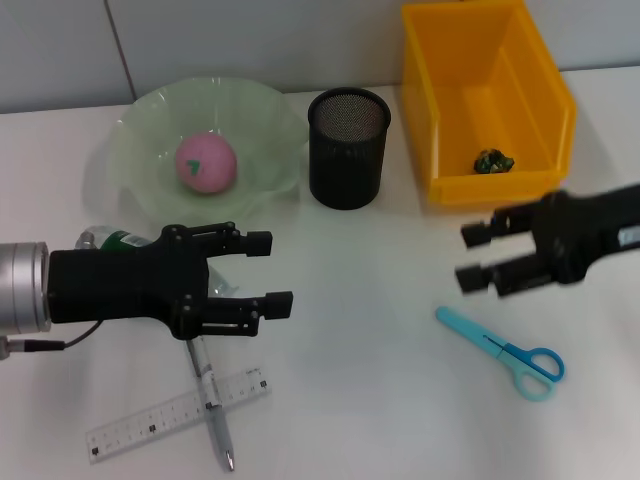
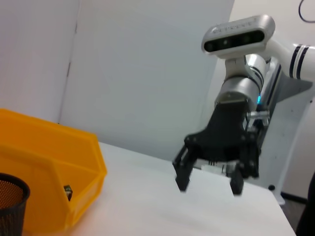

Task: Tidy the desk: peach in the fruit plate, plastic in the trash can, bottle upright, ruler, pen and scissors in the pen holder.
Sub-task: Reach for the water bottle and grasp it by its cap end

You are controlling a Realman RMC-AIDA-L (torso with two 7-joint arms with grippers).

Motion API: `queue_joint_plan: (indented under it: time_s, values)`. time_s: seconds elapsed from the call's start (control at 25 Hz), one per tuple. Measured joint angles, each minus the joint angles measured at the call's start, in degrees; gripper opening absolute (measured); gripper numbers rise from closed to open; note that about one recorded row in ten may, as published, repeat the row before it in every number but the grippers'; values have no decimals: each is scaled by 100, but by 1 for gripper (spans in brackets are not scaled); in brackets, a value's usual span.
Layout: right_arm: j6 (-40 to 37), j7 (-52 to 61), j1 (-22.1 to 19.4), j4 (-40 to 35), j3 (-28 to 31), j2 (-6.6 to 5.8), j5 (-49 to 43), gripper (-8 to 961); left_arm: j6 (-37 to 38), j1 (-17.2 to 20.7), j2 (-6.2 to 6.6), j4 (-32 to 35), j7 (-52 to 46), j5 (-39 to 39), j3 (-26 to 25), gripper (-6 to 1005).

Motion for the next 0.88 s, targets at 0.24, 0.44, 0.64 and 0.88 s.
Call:
queue_joint_plan:
  time_s: [0.24,0.44,0.64,0.88]
  values:
    - [18,-274,-44,47,13,87,-186,748,11,-273,113,424,-81,512,6,818]
    - [26,-296,14,95,9,65,-197,747,40,-723,61,1230,-280,1574,6,815]
    - [25,-214,125,100,-4,52,-211,746,56,-1136,-139,1784,-244,2797,259,811]
    - [-16,-31,283,267,23,-32,-248,747,-122,-1154,-229,2346,-196,3205,1192,799]
